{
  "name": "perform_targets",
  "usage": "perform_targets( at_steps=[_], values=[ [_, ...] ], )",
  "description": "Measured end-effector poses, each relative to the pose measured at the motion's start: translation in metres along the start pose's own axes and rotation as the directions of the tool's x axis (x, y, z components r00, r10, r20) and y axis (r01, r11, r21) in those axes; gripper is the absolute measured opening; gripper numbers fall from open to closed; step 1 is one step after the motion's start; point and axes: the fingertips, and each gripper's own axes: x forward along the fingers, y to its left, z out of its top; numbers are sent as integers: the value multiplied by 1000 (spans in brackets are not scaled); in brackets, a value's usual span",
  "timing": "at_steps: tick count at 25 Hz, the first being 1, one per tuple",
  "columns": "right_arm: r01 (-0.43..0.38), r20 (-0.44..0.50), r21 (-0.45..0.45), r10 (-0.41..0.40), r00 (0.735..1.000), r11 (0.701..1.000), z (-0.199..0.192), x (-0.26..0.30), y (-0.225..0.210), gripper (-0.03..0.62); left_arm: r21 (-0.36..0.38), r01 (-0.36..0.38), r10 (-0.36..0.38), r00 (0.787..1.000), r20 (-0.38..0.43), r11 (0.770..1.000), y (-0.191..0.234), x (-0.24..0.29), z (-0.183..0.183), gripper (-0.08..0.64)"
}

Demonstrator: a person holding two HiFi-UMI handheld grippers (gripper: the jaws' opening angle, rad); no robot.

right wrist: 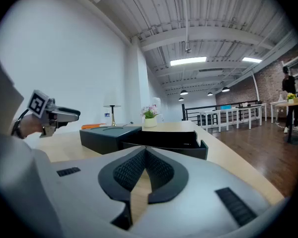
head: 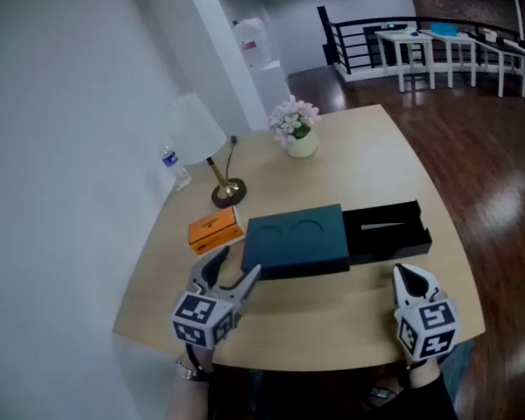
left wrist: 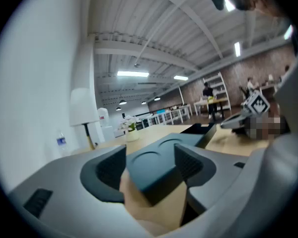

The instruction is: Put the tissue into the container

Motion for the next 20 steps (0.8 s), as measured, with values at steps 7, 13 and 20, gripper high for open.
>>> perform_targets(
  at_steps=[7,13,20],
  values=[
    [-8,-9,-16,8,1000,1000,2,-3,-6,6,218,193,-105,927,-359,957,136,66,-44,495],
    [-16,-7,-14,16,1000,1000,2,-4,-6,5,137,363,-231,797,-558,922,152,105,-106,514],
    [-20,-7,-16,19,1000,1000,2,-4,-5,5,167,384,-209,762,-613,908,157,112,-141,469]
  ],
)
